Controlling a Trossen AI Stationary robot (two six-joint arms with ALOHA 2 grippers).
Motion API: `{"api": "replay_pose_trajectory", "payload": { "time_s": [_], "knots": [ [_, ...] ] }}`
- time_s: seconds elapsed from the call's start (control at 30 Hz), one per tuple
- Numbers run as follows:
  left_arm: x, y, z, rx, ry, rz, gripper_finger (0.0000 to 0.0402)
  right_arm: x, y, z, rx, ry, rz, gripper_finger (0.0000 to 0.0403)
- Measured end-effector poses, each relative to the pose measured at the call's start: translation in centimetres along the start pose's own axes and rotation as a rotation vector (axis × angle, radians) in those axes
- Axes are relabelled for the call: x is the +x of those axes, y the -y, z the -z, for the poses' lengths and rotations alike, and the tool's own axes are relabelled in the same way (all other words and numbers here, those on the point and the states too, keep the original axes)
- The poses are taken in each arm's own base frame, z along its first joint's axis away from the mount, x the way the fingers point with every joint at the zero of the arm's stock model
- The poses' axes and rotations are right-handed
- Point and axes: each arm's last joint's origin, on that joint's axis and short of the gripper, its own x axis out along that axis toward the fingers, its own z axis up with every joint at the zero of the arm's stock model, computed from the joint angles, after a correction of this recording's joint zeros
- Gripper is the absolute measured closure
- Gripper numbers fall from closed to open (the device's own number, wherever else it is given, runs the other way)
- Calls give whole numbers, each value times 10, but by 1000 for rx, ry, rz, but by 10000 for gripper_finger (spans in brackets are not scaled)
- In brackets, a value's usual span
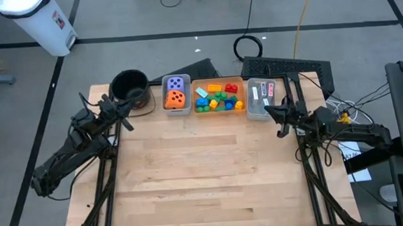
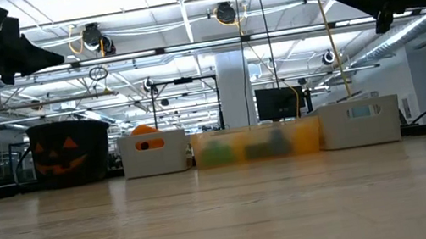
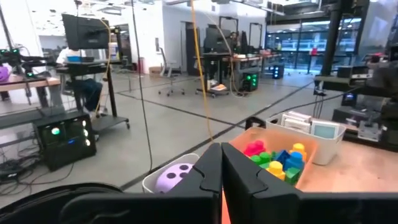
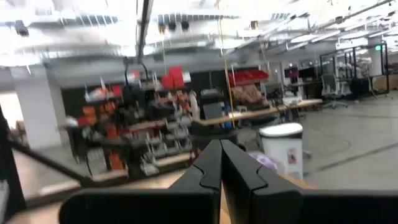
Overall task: Pick & Place Toys
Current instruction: Return to Home Position
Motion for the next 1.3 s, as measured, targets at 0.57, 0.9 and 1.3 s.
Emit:
{"api": "replay_pose_trajectory", "payload": {
  "time_s": [0.57,0.9,1.3],
  "knots": [
    [15,1,54,-118,12,23,398,0,3,8,-70,-74,93,403],
    [15,1,56,-125,9,15,365,0,3,8,-69,-75,91,403],
    [15,1,56,-118,8,15,364,0,3,8,-70,-75,90,403]
  ]
}}
